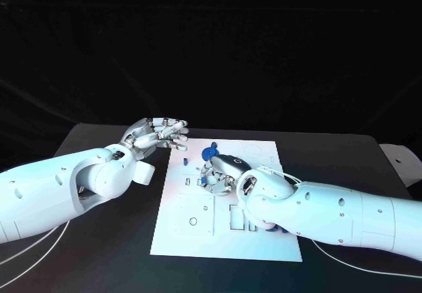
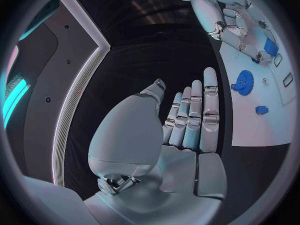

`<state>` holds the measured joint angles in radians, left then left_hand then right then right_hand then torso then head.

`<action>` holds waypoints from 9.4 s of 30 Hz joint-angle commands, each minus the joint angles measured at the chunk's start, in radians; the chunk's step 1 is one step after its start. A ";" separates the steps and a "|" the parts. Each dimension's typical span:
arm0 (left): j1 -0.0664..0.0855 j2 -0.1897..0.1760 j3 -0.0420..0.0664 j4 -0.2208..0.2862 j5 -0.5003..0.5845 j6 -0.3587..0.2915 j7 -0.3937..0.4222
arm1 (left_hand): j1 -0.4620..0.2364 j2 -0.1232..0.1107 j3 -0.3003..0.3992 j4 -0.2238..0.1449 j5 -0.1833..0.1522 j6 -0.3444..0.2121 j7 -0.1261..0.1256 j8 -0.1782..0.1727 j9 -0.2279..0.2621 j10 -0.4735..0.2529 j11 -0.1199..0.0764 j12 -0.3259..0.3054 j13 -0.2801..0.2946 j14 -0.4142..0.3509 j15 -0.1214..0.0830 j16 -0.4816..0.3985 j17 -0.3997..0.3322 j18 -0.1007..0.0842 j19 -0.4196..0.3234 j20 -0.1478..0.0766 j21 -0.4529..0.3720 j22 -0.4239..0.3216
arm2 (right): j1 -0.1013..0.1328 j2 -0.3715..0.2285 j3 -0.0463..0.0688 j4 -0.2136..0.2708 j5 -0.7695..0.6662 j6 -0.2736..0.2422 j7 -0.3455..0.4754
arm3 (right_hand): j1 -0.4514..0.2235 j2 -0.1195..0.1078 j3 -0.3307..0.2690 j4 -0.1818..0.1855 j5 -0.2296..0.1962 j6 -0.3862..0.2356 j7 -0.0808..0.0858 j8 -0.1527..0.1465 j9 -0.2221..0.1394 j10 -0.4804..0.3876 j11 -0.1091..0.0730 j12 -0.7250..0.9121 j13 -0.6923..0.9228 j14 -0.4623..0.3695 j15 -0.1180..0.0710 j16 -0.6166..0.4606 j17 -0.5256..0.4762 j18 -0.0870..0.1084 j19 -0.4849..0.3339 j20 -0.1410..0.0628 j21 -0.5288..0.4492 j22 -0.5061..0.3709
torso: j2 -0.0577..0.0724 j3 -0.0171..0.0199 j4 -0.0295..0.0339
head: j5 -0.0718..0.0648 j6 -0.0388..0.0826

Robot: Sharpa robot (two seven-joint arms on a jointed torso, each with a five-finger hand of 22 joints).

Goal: Assemble the parts on the task board

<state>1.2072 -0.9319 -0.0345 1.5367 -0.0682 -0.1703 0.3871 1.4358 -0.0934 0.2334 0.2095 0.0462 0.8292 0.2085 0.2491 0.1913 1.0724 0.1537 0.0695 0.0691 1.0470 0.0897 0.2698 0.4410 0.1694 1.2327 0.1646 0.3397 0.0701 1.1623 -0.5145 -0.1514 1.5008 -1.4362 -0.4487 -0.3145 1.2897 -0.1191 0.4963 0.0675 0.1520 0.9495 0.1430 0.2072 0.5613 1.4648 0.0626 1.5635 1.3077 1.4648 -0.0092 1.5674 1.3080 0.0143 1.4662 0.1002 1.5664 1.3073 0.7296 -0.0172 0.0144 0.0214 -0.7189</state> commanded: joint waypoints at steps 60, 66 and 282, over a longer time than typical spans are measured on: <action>0.000 0.002 0.001 -0.004 -0.022 0.015 -0.002 | 0.001 0.007 0.002 0.002 0.004 0.000 0.005 -0.008 0.001 -0.007 0.002 -0.004 -0.001 0.000 0.002 -0.001 0.003 0.012 0.004 0.002 -0.005 -0.001 | -0.003 -0.027 -0.003 0.015 -0.010 -0.068 0.020 | -0.067 -0.068 -0.104 0.076 -0.104 -0.170 0.050 -0.080 -0.044 0.009 0.046 -0.080 0.179 0.106 0.041 0.003 0.263 -0.014 0.105 0.030 0.004 0.263 | 0.000 0.0007 0.0016 | 0.005 -0.004; 0.000 0.005 0.001 -0.013 -0.116 0.018 -0.051 | -0.025 0.000 -0.019 0.024 0.004 0.014 -0.007 -0.007 0.004 0.067 -0.020 0.029 0.016 0.078 -0.022 0.060 0.059 0.014 0.060 -0.018 0.022 0.011 | 0.010 -0.114 0.000 0.091 0.094 -0.154 0.143 | -0.049 -0.053 -0.124 0.091 -0.102 -0.188 0.052 -0.096 -0.048 0.005 0.048 -0.083 0.175 0.106 0.044 0.003 0.263 -0.014 0.105 0.035 0.004 0.263 | -0.002 0.0001 -0.0029 | 0.010 -0.004; 0.109 0.301 -0.067 -0.143 -0.973 0.434 -0.986 | -0.435 -0.007 0.723 -0.224 0.178 -0.151 -0.140 0.735 0.619 0.162 -0.159 1.227 0.994 0.524 -0.156 1.301 1.130 -0.157 0.317 -0.135 1.204 1.441 | 0.125 -0.408 0.008 0.080 0.578 -0.051 0.361 | 0.059 -0.027 -0.118 0.131 0.014 -0.180 0.046 -0.042 -0.027 -0.394 0.038 -0.489 -0.253 -0.033 0.029 -0.251 -0.057 0.069 -0.052 0.020 -0.377 0.008 | -0.032 0.0114 -0.0201 | 0.055 -0.086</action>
<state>1.3168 -0.6322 -0.1018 1.3903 -1.0621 0.2347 -0.5977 0.9966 -0.1132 0.7577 0.1819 0.2186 0.6689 0.0695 0.9783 0.8089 1.2263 -0.0033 1.2925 1.0631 1.4641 -0.0597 1.5672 1.3080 0.0137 1.4648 0.0356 1.5441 1.3074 1.2884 -0.9232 -0.1438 1.5811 -0.8554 -0.5104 0.0459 1.3400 -0.1423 0.3780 0.1916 0.1625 0.7750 0.1895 0.1621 0.5329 1.0773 0.1038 1.0794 1.0562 1.4360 0.0229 1.3196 1.2510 0.0692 1.4160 0.1253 1.1946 1.3078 0.6972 -0.0056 -0.0057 0.0773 -0.8045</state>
